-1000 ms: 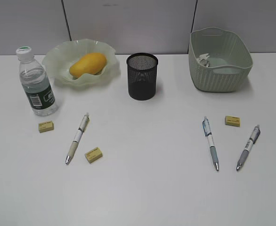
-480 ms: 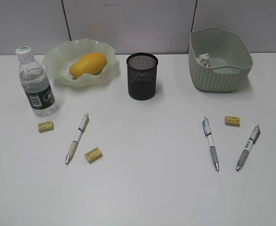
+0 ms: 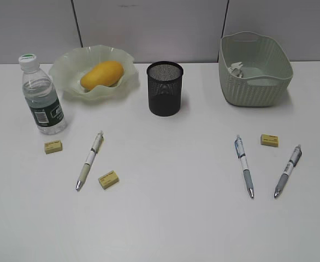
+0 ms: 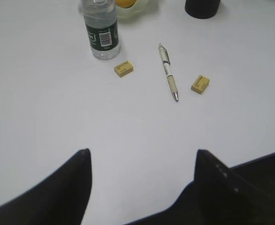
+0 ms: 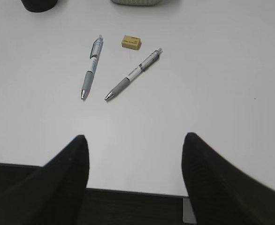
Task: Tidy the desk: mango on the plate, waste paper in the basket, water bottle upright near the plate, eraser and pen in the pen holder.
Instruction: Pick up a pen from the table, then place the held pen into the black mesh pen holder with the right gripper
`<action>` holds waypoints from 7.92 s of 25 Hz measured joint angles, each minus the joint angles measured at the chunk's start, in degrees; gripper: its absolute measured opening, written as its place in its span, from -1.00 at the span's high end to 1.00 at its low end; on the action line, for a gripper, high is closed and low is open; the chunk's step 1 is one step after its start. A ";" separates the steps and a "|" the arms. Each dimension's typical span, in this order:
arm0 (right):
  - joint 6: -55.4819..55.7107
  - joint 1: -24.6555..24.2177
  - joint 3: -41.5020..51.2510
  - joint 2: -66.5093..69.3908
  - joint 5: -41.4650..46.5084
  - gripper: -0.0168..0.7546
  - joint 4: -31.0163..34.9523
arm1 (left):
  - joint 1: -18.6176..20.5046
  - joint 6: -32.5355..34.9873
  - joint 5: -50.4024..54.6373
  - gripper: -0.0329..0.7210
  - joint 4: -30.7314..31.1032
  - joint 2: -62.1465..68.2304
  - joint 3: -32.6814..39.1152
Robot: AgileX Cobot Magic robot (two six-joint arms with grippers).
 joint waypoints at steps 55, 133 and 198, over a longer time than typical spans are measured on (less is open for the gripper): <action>24.01 -0.84 -25.32 96.87 -21.34 -0.32 -1.49 | 9.61 0.13 -0.05 -0.28 -0.22 -3.52 0.00; 17.66 17.21 -38.09 82.78 -61.22 0.64 -5.28 | 9.61 0.13 -0.05 -0.23 -0.22 -3.52 0.00; 11.62 19.07 -51.78 107.91 -50.51 -0.27 -8.56 | 9.61 0.13 -0.16 -0.16 -0.27 -7.43 0.06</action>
